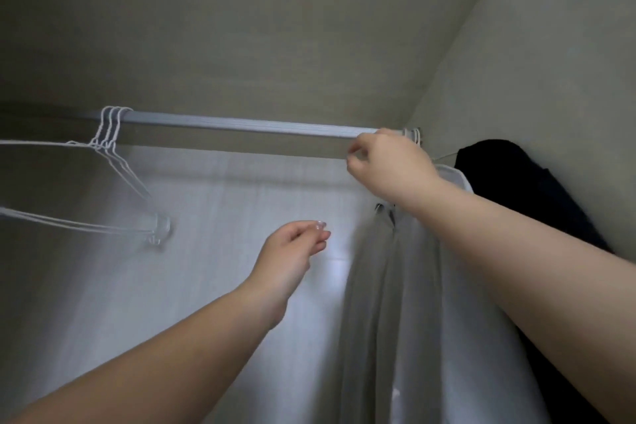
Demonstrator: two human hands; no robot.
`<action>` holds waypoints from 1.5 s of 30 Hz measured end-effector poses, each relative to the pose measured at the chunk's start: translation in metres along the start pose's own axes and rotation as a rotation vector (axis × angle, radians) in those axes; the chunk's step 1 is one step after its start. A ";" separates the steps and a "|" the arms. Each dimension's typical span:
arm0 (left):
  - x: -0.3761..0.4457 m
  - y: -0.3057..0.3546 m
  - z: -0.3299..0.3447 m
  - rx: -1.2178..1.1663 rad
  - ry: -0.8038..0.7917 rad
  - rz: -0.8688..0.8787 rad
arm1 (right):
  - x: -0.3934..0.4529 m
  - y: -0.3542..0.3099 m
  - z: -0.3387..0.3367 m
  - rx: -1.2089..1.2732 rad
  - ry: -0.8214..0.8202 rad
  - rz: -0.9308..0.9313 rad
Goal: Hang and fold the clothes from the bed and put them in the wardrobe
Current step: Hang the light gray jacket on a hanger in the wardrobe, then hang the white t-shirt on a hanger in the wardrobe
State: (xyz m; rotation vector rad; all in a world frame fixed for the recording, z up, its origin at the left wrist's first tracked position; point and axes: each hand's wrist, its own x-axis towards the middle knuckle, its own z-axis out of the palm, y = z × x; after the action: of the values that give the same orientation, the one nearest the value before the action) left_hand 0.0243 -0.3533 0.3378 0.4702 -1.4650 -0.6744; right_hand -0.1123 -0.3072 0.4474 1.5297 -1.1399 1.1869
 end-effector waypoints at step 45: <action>-0.852 0.341 -0.008 0.842 1.754 -0.259 | -0.512 -0.434 -0.459 2.355 -1.384 -1.001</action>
State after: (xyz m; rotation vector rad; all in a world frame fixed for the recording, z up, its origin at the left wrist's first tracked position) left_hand 0.0953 0.4670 -0.0678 1.4158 0.1120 0.3218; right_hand 0.1576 0.3029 -0.0168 -1.9388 -0.8117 0.0362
